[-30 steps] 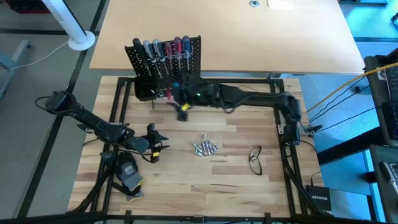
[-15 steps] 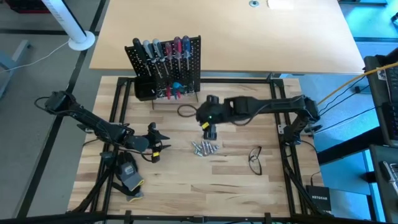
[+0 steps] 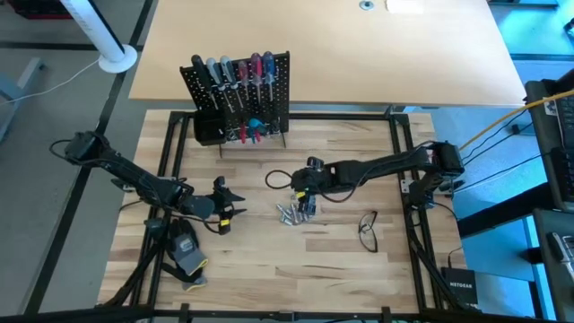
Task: Hang tools onto peg board
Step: Put the socket into the black bin on the peg board
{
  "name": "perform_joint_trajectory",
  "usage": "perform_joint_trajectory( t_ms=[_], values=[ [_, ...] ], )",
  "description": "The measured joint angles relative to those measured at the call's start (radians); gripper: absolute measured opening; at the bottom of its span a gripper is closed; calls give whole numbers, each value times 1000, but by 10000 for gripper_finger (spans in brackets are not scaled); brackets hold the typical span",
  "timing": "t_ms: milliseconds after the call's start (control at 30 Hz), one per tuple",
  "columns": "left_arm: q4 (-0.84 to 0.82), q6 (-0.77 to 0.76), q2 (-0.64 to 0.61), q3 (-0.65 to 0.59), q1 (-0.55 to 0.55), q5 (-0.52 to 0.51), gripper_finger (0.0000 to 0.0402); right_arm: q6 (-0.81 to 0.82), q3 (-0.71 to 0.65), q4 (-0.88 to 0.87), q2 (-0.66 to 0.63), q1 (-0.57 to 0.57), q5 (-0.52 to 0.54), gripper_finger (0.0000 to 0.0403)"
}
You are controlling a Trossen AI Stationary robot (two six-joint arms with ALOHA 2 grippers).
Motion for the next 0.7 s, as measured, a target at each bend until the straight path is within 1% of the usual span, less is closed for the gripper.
perform_joint_trajectory(
  t_ms=[133,267,367,567,700],
  values=[
    [0,4,0,0,11,-7,153,17,-5,6,5,0,0,224],
    [0,4,0,0,23,-7,153,23,-5,60,5,-1,-4,224],
    [1,5,0,0,23,-7,153,63,-5,90,5,-1,-49,224],
    [10,12,0,0,23,-7,153,173,-5,28,21,-1,-63,224],
    [13,13,0,0,23,-7,153,249,-5,-51,42,-1,-72,224]
  ],
)
